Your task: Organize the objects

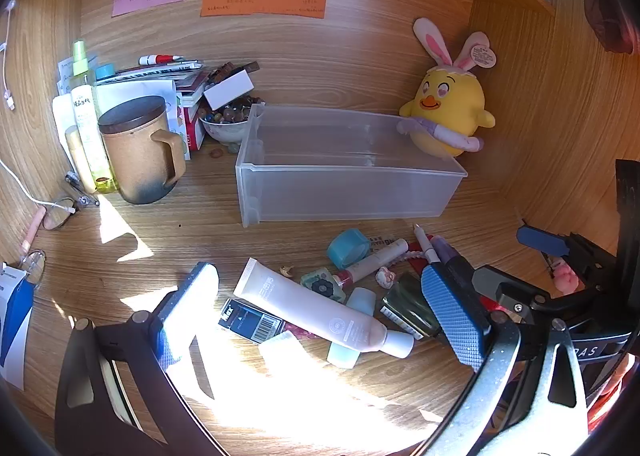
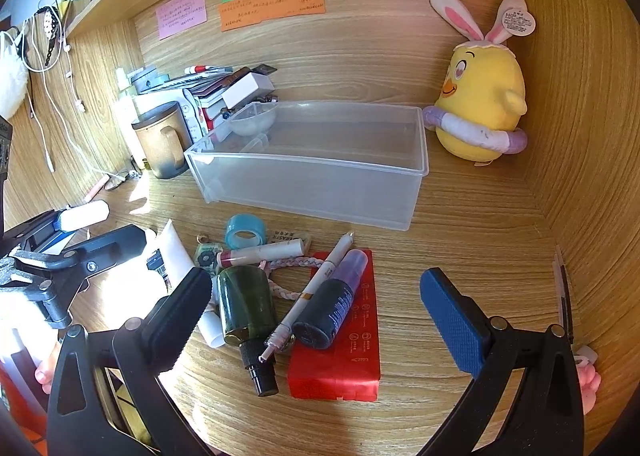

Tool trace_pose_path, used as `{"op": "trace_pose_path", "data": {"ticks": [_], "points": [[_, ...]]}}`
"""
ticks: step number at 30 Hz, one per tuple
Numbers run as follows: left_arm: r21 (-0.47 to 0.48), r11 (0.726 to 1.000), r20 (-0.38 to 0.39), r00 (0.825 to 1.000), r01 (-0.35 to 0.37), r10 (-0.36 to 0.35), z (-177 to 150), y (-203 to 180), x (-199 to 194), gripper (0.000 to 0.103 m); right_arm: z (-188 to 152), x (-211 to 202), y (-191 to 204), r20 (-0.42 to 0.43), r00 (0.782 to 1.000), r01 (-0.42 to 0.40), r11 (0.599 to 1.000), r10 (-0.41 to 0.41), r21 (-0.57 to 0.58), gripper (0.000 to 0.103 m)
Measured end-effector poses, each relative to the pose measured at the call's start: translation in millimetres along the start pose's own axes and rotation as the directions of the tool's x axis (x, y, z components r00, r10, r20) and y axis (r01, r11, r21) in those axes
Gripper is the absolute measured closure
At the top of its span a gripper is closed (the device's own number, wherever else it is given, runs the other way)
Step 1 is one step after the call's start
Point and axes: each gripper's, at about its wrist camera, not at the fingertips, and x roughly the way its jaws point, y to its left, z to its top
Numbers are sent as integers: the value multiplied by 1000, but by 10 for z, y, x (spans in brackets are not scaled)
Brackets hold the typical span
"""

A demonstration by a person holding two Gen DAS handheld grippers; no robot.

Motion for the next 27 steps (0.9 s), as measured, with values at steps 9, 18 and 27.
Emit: {"op": "trace_pose_path", "data": {"ticks": [9,18,27], "points": [[-14,1000,-10,1000,18,-18,-3,13,9,0,7,9,-2,-4,1000,-3,1000,3,-1,0],[-14,1000,-11,1000,22,-22,-2,26,7,0,8,-7,-6,-4,1000,-6,1000,6,5,0],[-13,1000,-13,1000,28,-28,-8,6,-7,0,15,-18,-24,-3,1000,-10,1000,11,11,0]]}}
